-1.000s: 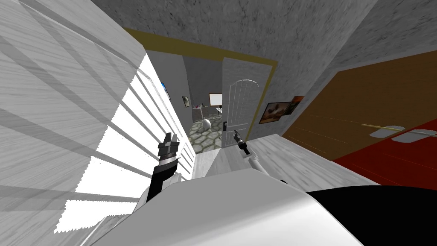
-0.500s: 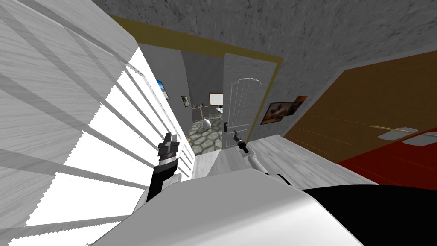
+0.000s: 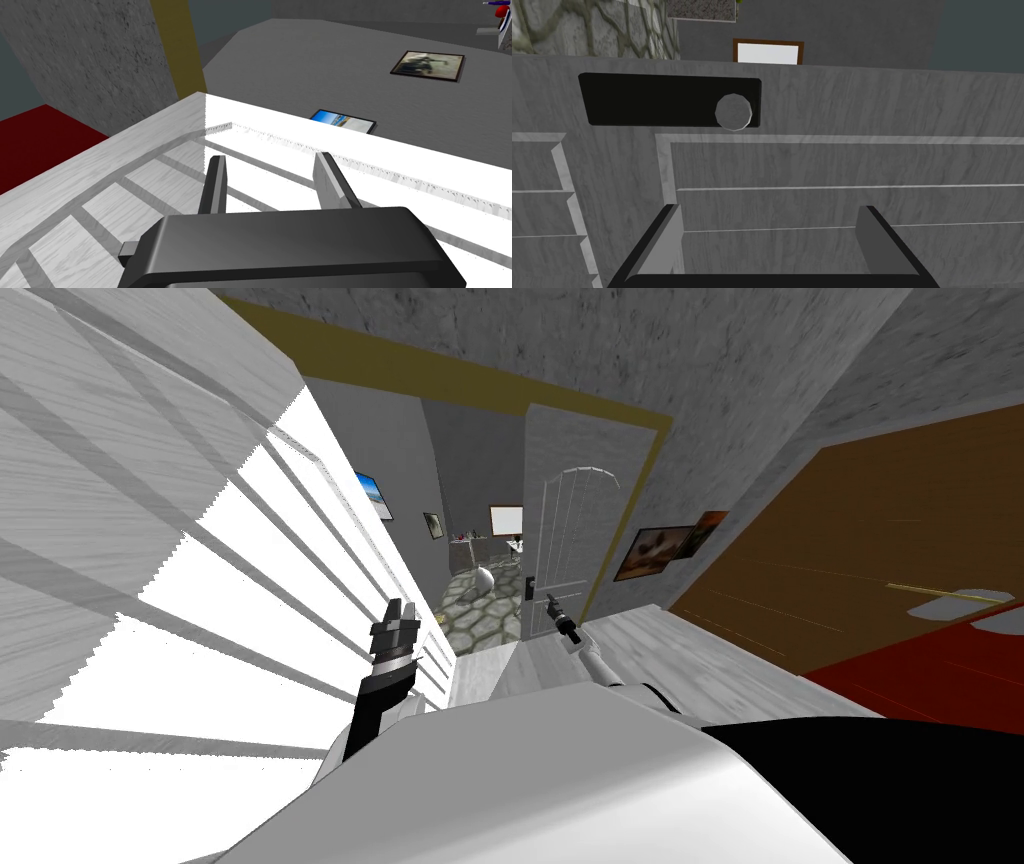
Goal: Pull the door open
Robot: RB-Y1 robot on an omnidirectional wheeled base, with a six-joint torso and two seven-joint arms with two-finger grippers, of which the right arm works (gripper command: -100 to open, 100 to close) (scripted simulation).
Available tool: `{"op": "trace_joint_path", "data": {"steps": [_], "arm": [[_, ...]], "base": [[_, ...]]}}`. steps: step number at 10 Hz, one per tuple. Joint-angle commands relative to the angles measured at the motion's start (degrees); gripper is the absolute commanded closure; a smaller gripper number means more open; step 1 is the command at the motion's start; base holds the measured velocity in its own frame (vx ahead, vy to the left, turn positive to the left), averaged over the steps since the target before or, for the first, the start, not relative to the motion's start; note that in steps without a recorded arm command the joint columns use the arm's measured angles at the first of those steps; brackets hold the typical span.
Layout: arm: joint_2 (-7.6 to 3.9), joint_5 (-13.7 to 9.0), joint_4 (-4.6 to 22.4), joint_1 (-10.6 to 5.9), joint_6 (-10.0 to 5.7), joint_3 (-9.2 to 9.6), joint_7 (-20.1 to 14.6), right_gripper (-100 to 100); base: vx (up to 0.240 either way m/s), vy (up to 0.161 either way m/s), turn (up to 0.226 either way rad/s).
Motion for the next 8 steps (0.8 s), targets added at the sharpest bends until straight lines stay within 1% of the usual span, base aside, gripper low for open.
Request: {"op": "trace_joint_path", "data": {"steps": [1, 2, 4, 5, 6, 7, 8], "arm": [[-0.17, 0.51, 1.61, -0.87, 0.05, -0.11, -0.59, -100], [-0.44, 1.1, 3.65, -2.05, 0.08, -0.25, -1.27, -100], [-0.83, 1.95, 6.58, -3.73, 0.13, -0.45, -2.26, -100], [-0.91, 2.13, 7.19, -4.09, 0.14, -0.5, -2.46, -100], [-1.09, 2.53, 8.6, -4.89, 0.16, -0.59, -2.93, -100], [-0.97, 2.29, 7.91, -4.52, 0.11, -0.57, -2.56, -100], [-0.92, 2.16, 8.17, -4.74, 0.31, -0.68, -2.4, -100]], "base": [[0.098, 0.008, 0.0], [0.133, 0.013, 0.002], [0.164, -0.003, 0.001], [0.145, 0.009, 0.004], [0.127, 0.02, 0.0], [0.058, 0.008, 0.001], [0.118, -0.008, 0.029]]}}
